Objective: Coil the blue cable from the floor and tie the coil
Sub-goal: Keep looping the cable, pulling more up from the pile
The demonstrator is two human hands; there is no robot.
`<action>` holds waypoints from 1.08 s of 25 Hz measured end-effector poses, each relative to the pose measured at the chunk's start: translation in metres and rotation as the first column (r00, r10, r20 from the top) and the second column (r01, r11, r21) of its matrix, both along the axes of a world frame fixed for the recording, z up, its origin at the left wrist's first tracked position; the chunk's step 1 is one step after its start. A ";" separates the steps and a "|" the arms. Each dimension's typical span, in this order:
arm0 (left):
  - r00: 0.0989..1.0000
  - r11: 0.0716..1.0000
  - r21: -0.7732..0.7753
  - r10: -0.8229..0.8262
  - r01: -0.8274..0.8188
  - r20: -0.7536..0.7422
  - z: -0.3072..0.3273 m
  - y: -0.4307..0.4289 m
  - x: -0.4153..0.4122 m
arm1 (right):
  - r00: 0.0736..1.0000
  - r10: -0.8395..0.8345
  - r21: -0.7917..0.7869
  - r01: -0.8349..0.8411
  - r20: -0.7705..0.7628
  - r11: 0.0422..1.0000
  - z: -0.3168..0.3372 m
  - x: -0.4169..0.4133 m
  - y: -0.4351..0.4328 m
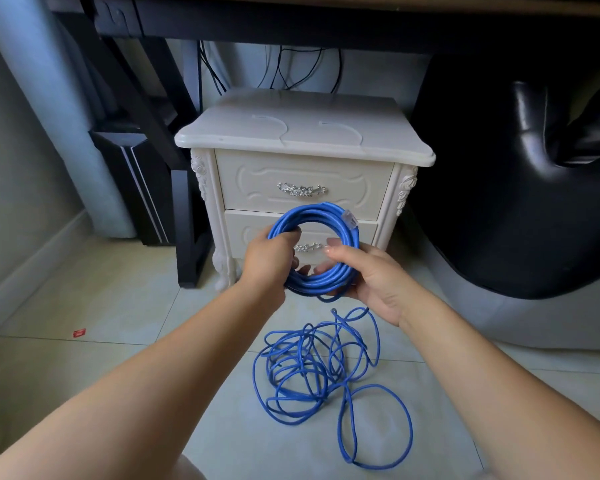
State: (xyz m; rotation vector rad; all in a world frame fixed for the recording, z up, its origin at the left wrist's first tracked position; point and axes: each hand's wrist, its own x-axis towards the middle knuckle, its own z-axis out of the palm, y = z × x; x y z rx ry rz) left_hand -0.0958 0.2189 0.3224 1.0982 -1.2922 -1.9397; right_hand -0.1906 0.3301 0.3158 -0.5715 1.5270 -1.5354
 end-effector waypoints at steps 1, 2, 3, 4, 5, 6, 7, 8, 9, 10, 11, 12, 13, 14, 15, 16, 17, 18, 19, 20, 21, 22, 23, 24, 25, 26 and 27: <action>1.000 0.999 0.040 0.005 -0.003 -0.030 -0.001 0.003 0.000 | 0.999 -0.052 -0.005 0.052 0.006 0.999 -0.001 0.002 -0.002; 0.998 0.998 0.071 0.005 -0.001 -0.063 -0.001 0.005 0.002 | 0.996 -0.087 -0.020 0.088 0.028 0.996 -0.002 0.003 -0.003; 0.996 0.997 0.081 -0.009 0.016 -0.092 -0.001 0.006 0.003 | 0.992 -0.116 -0.028 0.118 0.041 0.993 -0.003 0.005 -0.005; 0.993 0.996 0.069 -0.042 0.049 -0.106 -0.001 0.006 0.005 | 0.988 -0.146 -0.025 0.147 0.045 0.989 -0.003 0.005 -0.006; 0.991 0.995 0.042 -0.087 0.092 -0.104 0.000 0.005 0.006 | 0.984 -0.173 -0.017 0.174 0.044 0.985 -0.004 0.005 -0.008; 0.988 0.991 0.010 -0.131 0.132 -0.081 0.001 0.005 0.008 | 0.979 -0.198 -0.013 0.199 0.043 0.980 -0.004 0.003 -0.009; 0.985 0.985 -0.037 -0.169 0.168 -0.031 0.003 0.004 0.009 | 0.976 -0.215 -0.010 0.216 0.029 0.976 -0.003 0.001 -0.009; 0.979 0.973 -0.106 -0.201 0.203 0.036 0.003 0.003 0.010 | 0.974 -0.226 -0.001 0.226 -0.011 0.974 -0.001 -0.001 -0.009; 0.967 0.950 -0.191 -0.230 0.248 0.109 0.003 0.002 0.012 | 0.968 -0.233 0.018 0.235 -0.093 0.972 0.000 -0.005 -0.007; 0.947 0.907 -0.286 -0.266 0.310 0.182 0.002 0.001 0.013 | 0.949 -0.231 0.053 0.247 -0.217 0.967 0.000 -0.008 -0.005; 0.921 0.840 -0.389 -0.300 0.378 0.247 0.000 -0.001 0.014 | 0.908 -0.209 0.101 0.262 -0.362 0.960 0.001 -0.011 -0.003; 0.892 0.742 -0.501 -0.317 0.444 0.321 -0.002 -0.002 0.015 | 0.849 -0.163 0.155 0.274 -0.502 0.949 0.002 -0.013 0.000; 0.864 0.617 -0.607 -0.309 0.501 0.398 -0.002 -0.002 0.015 | 0.785 -0.099 0.205 0.278 -0.612 0.939 0.003 -0.013 0.001; 0.842 0.480 -0.692 -0.290 0.539 0.455 -0.002 0.000 0.014 | 0.717 -0.021 0.252 0.272 -0.697 0.929 0.004 -0.011 0.001; 0.830 0.351 -0.752 -0.271 0.557 0.488 -0.002 0.001 0.013 | 0.637 0.065 0.294 0.260 -0.768 0.920 0.005 -0.009 0.000; 0.825 0.236 -0.795 -0.256 0.559 0.505 -0.003 0.003 0.010 | 0.551 0.156 0.337 0.244 -0.820 0.909 0.007 -0.005 -0.002; 0.817 0.142 -0.814 -0.237 0.564 0.525 -0.005 0.004 0.007 | 0.480 0.222 0.362 0.220 -0.849 0.906 0.009 -0.001 -0.004; 0.800 0.084 -0.804 -0.203 0.588 0.564 -0.007 0.005 0.005 | 0.431 0.259 0.371 0.198 -0.864 0.907 0.010 0.004 -0.005; 0.779 0.066 -0.780 -0.159 0.622 0.607 -0.010 0.005 0.002 | 0.392 0.281 0.373 0.182 -0.876 0.910 0.010 0.007 -0.007; 0.758 0.078 -0.755 -0.106 0.651 0.643 -0.011 0.005 -0.001 | 0.359 0.286 0.366 0.178 -0.888 0.913 0.010 0.010 -0.008; 0.752 0.098 -0.746 -0.058 0.659 0.657 -0.012 0.006 -0.003 | 0.323 0.274 0.343 0.180 -0.906 0.922 0.010 0.011 -0.008; 0.759 0.121 -0.753 -0.012 0.647 0.651 -0.011 0.006 -0.005 | 0.292 0.255 0.316 0.183 -0.922 0.931 0.009 0.012 -0.009; 0.772 0.147 -0.766 0.021 0.626 0.635 -0.008 0.005 -0.007 | 0.268 0.228 0.282 0.187 -0.936 0.941 0.008 0.011 -0.009; 0.786 0.188 -0.777 0.040 0.601 0.617 -0.005 0.003 -0.008 | 0.265 0.196 0.251 0.190 -0.944 0.949 0.008 0.010 -0.009; 0.807 0.251 -0.789 0.044 0.562 0.589 -0.001 0.001 -0.007 | 0.299 0.161 0.227 0.200 -0.941 0.953 0.007 0.008 -0.009; 0.829 0.333 -0.789 0.034 0.516 0.558 0.000 -0.002 -0.006 | 0.371 0.120 0.212 0.218 -0.921 0.953 0.007 0.005 -0.009; 0.854 0.430 -0.775 0.017 0.464 0.520 0.001 -0.005 -0.003 | 0.457 0.081 0.210 0.238 -0.886 0.948 0.006 0.001 -0.008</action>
